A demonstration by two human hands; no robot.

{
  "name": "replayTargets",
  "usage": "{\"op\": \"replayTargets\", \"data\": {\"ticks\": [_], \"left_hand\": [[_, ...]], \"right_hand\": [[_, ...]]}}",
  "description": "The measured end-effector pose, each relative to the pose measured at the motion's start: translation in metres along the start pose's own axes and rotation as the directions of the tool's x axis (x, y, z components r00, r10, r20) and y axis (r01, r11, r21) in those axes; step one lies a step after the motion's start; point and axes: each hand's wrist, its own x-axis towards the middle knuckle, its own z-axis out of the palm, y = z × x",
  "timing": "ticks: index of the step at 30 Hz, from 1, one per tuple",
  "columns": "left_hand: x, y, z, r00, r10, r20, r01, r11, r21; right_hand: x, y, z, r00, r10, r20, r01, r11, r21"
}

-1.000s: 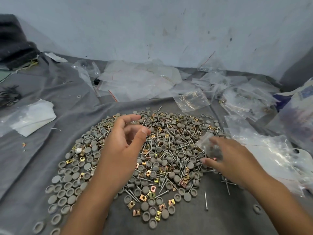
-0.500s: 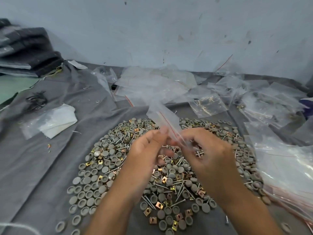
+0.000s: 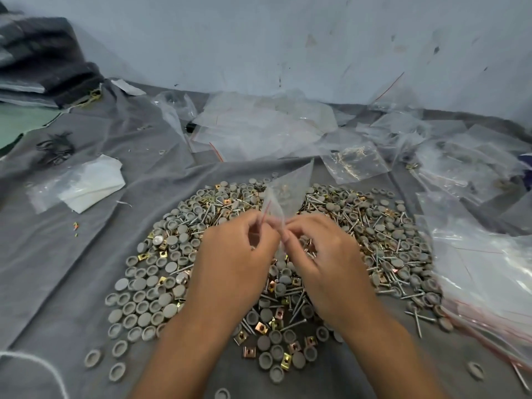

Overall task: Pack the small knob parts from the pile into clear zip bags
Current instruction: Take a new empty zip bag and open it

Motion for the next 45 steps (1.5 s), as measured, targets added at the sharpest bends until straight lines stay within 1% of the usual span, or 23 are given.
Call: {"op": "replayTargets", "data": {"ticks": [3,6,9,11,13,15,16,17,19,20,22,24,26,30,32,33,35,36,38,40,41,42,45], "left_hand": [[0.001,-0.002,0.0,0.996,-0.024,-0.085,0.037,0.986,0.163],[0.004,-0.002,-0.006,0.977,-0.055,-0.206,0.108,0.96,0.259],[0.005,0.0,-0.009,0.961,-0.037,-0.274,0.125,0.941,0.315],[0.004,0.001,-0.008,0.951,0.014,-0.31,0.095,0.937,0.336],[0.003,0.001,-0.008,0.944,0.054,-0.324,0.049,0.953,0.3],[0.005,0.001,-0.011,0.93,0.075,-0.36,0.0,0.979,0.206],[0.006,0.001,-0.013,0.917,0.093,-0.389,-0.029,0.985,0.168],[0.006,0.0,-0.014,0.903,0.109,-0.416,-0.056,0.989,0.138],[0.007,-0.002,-0.016,0.884,0.147,-0.443,-0.112,0.988,0.105],[0.008,-0.003,-0.016,0.878,0.189,-0.439,-0.148,0.981,0.126],[0.009,-0.008,-0.014,0.863,0.297,-0.409,-0.227,0.951,0.211],[0.009,-0.011,-0.012,0.853,0.368,-0.37,-0.282,0.922,0.267],[0.009,-0.012,-0.01,0.86,0.395,-0.324,-0.308,0.907,0.287],[0.01,-0.013,-0.008,0.905,0.36,-0.227,-0.285,0.909,0.305],[0.011,-0.013,-0.008,0.929,0.327,-0.172,-0.264,0.914,0.308],[0.011,-0.012,-0.007,0.94,0.309,-0.141,-0.256,0.917,0.307],[0.011,-0.012,-0.006,0.959,0.271,-0.081,-0.233,0.92,0.315],[0.01,-0.012,-0.006,0.966,0.254,-0.056,-0.223,0.92,0.323],[0.008,-0.011,-0.005,0.972,0.233,-0.026,-0.213,0.923,0.32],[0.006,-0.007,-0.005,0.974,0.226,-0.012,-0.212,0.927,0.309],[0.005,-0.005,-0.004,0.975,0.224,0.002,-0.214,0.928,0.304],[0.005,-0.004,-0.003,0.974,0.224,0.018,-0.219,0.928,0.302],[0.003,-0.003,0.0,0.973,0.223,0.061,-0.231,0.923,0.307]], "right_hand": [[-0.002,-0.003,-0.002,0.999,0.006,-0.05,-0.009,0.998,-0.068],[-0.004,-0.002,-0.006,0.994,0.062,-0.089,-0.068,0.996,-0.064],[-0.004,-0.001,-0.005,0.995,0.103,-0.001,-0.103,0.994,-0.038],[-0.004,0.0,-0.005,0.99,0.119,0.081,-0.124,0.99,0.068],[-0.002,0.003,-0.008,0.983,0.13,0.129,-0.154,0.969,0.191],[-0.001,0.009,-0.012,0.973,0.135,0.184,-0.177,0.957,0.231],[-0.001,0.012,-0.012,0.963,0.139,0.232,-0.187,0.962,0.199],[-0.001,0.016,-0.011,0.945,0.142,0.294,-0.182,0.977,0.112],[-0.005,0.02,-0.005,0.898,0.139,0.418,-0.079,0.984,-0.159],[-0.007,0.022,-0.002,0.877,0.131,0.461,-0.011,0.967,-0.253],[-0.008,0.02,0.003,0.864,0.103,0.492,0.069,0.945,-0.319],[-0.008,0.018,0.004,0.874,0.084,0.479,0.09,0.94,-0.33],[-0.007,0.016,0.004,0.888,0.075,0.454,0.085,0.943,-0.322],[-0.007,0.012,0.003,0.907,0.017,0.422,0.116,0.951,-0.287],[-0.006,0.015,0.001,0.919,0.035,0.392,0.075,0.962,-0.261],[-0.005,0.017,-0.001,0.927,0.063,0.37,0.02,0.977,-0.214],[-0.003,0.018,-0.008,0.943,0.116,0.312,-0.12,0.993,-0.006],[-0.001,0.018,-0.013,0.955,0.116,0.272,-0.148,0.984,0.1],[0.002,0.014,-0.021,0.985,0.08,0.152,-0.119,0.956,0.269],[0.003,0.007,-0.025,0.999,0.04,0.006,-0.039,0.925,0.377],[0.003,0.004,-0.025,0.998,0.009,-0.058,0.013,0.927,0.375],[0.003,0.001,-0.023,0.994,-0.027,-0.105,0.061,0.942,0.331],[0.001,0.0,-0.013,0.982,-0.107,-0.154,0.119,0.99,0.071]]}}
